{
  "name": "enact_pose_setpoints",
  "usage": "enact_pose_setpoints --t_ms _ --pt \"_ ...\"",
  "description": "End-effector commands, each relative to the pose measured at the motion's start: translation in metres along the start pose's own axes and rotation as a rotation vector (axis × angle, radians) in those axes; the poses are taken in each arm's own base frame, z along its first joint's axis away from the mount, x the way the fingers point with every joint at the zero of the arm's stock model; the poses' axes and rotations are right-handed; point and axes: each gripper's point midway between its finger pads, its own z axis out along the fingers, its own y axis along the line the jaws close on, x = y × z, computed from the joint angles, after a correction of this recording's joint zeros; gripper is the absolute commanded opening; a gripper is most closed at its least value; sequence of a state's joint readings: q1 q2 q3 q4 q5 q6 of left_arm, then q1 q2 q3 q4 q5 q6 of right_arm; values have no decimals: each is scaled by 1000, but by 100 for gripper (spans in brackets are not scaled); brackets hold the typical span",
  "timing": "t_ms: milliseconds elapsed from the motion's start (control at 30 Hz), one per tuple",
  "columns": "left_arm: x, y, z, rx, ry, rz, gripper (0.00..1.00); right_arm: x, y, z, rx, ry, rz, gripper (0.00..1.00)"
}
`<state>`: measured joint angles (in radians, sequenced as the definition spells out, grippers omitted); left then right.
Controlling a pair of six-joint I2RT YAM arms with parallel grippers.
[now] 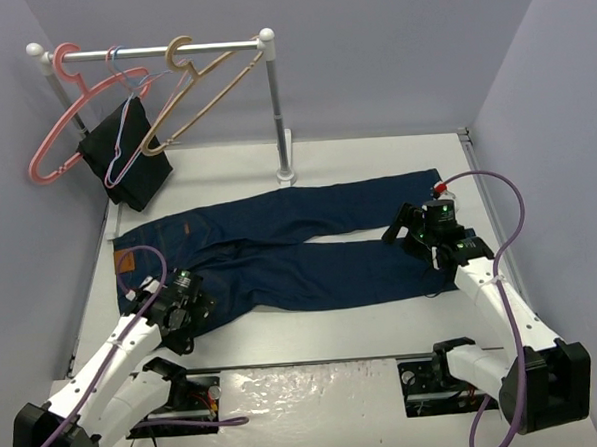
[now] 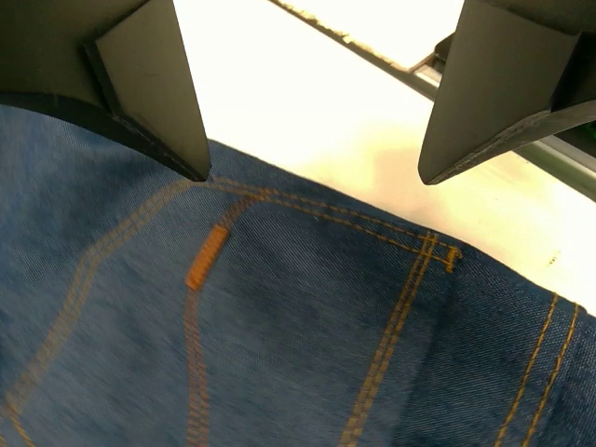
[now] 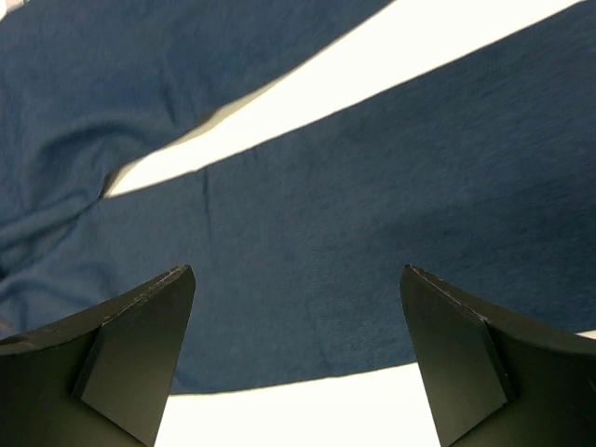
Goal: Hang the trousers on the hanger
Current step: Fold the trousers at the center of the board.
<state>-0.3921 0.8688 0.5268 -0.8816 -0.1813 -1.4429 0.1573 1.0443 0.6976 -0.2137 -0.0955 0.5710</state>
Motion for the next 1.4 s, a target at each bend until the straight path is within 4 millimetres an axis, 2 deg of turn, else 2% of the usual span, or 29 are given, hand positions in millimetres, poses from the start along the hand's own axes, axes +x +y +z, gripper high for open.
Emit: enact_pose_setpoints --t_ms 0,200,300,400,533,600,733,833,1033,1167,1267,1367 --pt "1 -3 11 -34 1 -103 93 0 18 -5 -89 12 -38 90" --pt "-2 1 26 -45 -23 -177 92 11 24 -1 -104 54 -56 90" --pt "-6 8 33 -71 -29 -193 84 18 23 1 -96 70 -60 89" --pt "-11 11 35 -81 -42 -185 72 23 14 5 -62 76 -58 89" --pt "-22 9 31 -66 -68 -142 48 36 1 11 -16 102 -43 89" --pt "-28 7 30 -57 -84 -116 24 41 -6 13 8 113 -31 90" --pt "-33 4 29 -48 -80 -78 1 55 -24 18 71 139 -5 89" --pt "-40 0 21 -38 -95 -43 0 61 -42 20 153 144 27 89" --pt "-70 -12 -9 -25 -178 91 0 62 -80 25 325 147 81 92" --pt "-83 -24 -23 -17 -199 162 0 53 -97 20 417 90 121 88" --pt "-89 -30 -29 1 -216 193 0 42 -113 11 515 43 139 88" --pt "-91 -35 -28 13 -217 206 0 41 -121 9 558 33 183 88"
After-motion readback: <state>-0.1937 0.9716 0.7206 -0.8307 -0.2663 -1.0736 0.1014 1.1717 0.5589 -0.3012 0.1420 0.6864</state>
